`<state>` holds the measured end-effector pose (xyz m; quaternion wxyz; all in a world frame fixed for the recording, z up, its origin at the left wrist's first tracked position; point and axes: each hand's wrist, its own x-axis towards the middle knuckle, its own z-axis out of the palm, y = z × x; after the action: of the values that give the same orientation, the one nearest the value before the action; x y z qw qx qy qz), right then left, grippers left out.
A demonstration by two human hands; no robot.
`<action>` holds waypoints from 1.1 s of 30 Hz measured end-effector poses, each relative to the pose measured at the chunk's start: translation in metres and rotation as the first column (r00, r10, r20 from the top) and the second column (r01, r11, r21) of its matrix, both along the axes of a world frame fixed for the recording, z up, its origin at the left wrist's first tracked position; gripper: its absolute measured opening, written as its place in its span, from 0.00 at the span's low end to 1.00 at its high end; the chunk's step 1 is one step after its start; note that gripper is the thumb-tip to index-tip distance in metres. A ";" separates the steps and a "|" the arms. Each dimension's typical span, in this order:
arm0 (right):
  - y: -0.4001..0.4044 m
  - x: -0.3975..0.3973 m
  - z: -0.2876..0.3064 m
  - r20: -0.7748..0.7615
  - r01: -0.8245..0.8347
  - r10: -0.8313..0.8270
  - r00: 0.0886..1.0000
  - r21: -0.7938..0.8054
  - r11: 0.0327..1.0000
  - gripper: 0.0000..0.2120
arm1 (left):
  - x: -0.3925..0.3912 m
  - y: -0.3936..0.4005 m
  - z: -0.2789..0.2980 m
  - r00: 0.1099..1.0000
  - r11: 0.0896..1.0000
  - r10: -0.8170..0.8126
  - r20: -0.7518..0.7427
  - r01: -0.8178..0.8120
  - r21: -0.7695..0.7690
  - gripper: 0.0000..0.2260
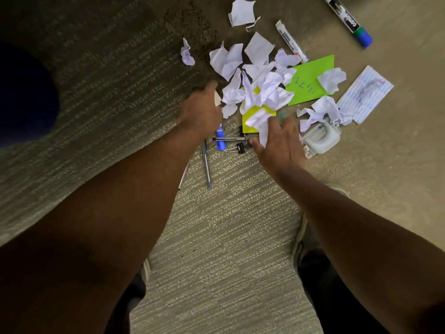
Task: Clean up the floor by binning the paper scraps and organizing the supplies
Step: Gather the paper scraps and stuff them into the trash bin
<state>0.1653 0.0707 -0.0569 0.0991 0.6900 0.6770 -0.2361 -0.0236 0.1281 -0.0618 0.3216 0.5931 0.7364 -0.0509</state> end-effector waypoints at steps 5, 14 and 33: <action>-0.005 -0.002 -0.001 -0.058 -0.032 0.026 0.998 -0.103 0.994 0.09 | 0.000 -0.001 0.010 0.981 0.980 0.161 0.111 -0.172 0.100 0.07; -0.007 -0.023 0.080 -0.342 0.149 -0.165 0.925 -0.074 0.986 0.07 | -0.033 -0.073 0.100 0.905 0.940 0.323 0.276 -0.342 0.019 0.17; 0.055 -0.408 0.286 -0.838 -0.129 0.208 0.504 0.165 0.978 0.16 | -0.319 -0.077 0.289 0.536 0.231 0.743 0.401 -0.768 0.597 0.13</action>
<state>-0.2432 0.1255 0.2293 -0.2496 0.4205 0.7116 -0.5046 -0.3425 0.0514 0.2275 0.0573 0.2370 0.8780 0.4120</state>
